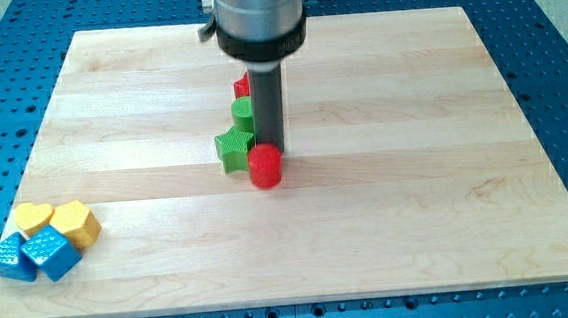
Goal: Move the red circle upwards
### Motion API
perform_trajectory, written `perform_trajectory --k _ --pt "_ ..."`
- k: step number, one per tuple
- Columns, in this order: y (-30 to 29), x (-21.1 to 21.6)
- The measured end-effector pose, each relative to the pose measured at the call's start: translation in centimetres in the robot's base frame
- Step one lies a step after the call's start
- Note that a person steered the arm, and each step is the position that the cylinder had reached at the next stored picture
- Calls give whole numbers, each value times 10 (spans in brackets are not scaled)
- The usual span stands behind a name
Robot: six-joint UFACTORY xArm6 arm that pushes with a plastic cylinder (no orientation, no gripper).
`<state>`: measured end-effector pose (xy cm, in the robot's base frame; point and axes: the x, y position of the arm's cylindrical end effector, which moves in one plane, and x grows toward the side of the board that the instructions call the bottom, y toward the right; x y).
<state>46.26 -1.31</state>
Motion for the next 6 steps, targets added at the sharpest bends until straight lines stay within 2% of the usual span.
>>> perform_trajectory --k 1,2,3,4,5,6 --pt "0 46" --pt "4 64" --pt "41 66" --pt "44 142" --pt "-8 156" --pt "-12 156"
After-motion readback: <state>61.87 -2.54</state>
